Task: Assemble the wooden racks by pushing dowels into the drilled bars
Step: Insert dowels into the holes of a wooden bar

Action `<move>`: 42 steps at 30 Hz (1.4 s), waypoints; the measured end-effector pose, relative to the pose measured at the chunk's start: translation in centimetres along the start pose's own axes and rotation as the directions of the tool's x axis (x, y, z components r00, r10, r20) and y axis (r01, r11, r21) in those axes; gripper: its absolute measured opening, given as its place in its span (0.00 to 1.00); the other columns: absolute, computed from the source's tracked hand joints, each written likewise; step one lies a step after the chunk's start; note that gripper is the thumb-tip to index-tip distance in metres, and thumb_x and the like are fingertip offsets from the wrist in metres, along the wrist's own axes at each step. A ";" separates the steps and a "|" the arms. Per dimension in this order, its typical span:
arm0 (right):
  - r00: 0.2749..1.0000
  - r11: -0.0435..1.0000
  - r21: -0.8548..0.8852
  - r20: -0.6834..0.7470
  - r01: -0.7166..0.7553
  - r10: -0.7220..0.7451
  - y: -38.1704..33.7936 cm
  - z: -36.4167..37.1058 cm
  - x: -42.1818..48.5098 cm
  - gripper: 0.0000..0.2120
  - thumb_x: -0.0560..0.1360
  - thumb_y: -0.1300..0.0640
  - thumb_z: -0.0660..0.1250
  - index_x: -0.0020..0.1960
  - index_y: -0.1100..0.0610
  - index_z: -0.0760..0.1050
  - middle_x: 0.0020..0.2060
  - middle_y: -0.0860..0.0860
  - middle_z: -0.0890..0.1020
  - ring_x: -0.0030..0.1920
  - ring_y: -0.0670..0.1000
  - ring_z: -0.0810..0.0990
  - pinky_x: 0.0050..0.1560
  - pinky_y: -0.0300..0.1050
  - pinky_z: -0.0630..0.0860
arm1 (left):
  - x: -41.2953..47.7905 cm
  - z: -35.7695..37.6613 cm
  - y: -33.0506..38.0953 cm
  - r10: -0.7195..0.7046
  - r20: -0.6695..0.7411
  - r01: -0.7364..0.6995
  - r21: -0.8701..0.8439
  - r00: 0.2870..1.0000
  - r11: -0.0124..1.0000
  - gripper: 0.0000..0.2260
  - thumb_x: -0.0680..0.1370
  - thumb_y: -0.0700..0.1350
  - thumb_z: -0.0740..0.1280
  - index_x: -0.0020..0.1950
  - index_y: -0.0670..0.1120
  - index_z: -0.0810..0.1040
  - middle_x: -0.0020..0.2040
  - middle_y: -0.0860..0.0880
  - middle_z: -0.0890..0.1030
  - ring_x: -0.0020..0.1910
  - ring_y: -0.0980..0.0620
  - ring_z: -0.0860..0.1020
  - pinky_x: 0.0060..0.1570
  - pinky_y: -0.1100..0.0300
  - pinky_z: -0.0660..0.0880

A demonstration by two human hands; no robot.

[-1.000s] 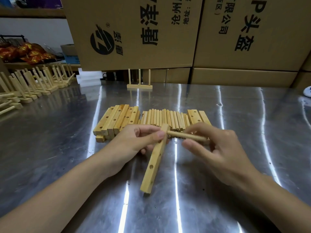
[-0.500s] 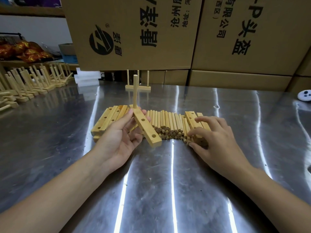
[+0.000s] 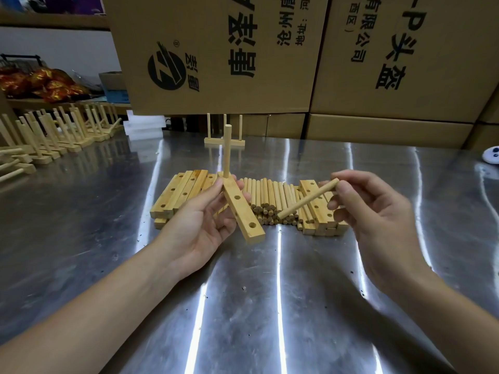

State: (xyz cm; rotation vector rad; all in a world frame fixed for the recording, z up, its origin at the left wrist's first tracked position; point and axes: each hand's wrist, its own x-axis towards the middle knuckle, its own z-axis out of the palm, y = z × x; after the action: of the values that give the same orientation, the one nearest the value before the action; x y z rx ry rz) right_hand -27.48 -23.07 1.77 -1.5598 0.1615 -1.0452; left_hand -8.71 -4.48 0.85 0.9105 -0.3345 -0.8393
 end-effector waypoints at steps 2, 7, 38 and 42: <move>0.997 0.993 0.084 0.017 -0.077 0.076 0.1 0.3 -0.1 0.08 0.78 0.53 0.71 0.55 0.51 0.86 0.52 0.57 0.87 0.41 0.47 0.82 0.41 0.38 0.79 | -0.1 0.1 0.0 -0.008 0.024 0.007 0.014 1.000 1.000 0.15 0.83 0.51 0.68 0.66 0.48 0.84 0.58 0.49 0.87 0.52 0.54 0.86 0.38 0.64 0.76; 0.994 0.989 0.109 0.057 -0.097 0.091 0.3 0.2 -0.2 0.10 0.78 0.51 0.72 0.57 0.52 0.86 0.54 0.58 0.87 0.40 0.47 0.81 0.43 0.38 0.80 | -0.3 0.1 -0.2 -0.007 0.095 0.001 0.067 0.995 0.998 0.13 0.82 0.51 0.68 0.63 0.49 0.86 0.59 0.47 0.87 0.52 0.52 0.86 0.34 0.65 0.76; 0.953 0.907 -0.305 0.174 0.290 -0.247 -0.8 0.7 -1.3 0.09 0.83 0.59 0.68 0.60 0.49 0.82 0.49 0.48 0.86 0.48 0.53 0.85 0.47 0.41 0.82 | -0.2 -0.3 -0.5 -0.048 0.174 -0.002 0.281 0.984 0.960 0.17 0.79 0.53 0.72 0.62 0.44 0.86 0.56 0.42 0.87 0.55 0.42 0.81 0.33 0.65 0.75; 0.909 0.788 -0.458 0.275 0.411 -0.314 -0.9 0.2 -0.8 0.06 0.84 0.56 0.67 0.59 0.48 0.80 0.49 0.41 0.84 0.48 0.52 0.84 0.47 0.42 0.79 | -0.1 -0.6 -0.7 -0.010 0.163 -0.047 0.343 0.987 0.938 0.19 0.81 0.52 0.72 0.67 0.43 0.82 0.56 0.44 0.87 0.52 0.42 0.83 0.34 0.64 0.74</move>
State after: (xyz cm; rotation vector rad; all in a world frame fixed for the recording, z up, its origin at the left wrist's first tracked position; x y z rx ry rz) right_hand -28.18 -22.13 2.14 -2.2299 -0.0014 -1.2095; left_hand -8.78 -4.33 -0.05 1.1656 -0.6479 -0.8538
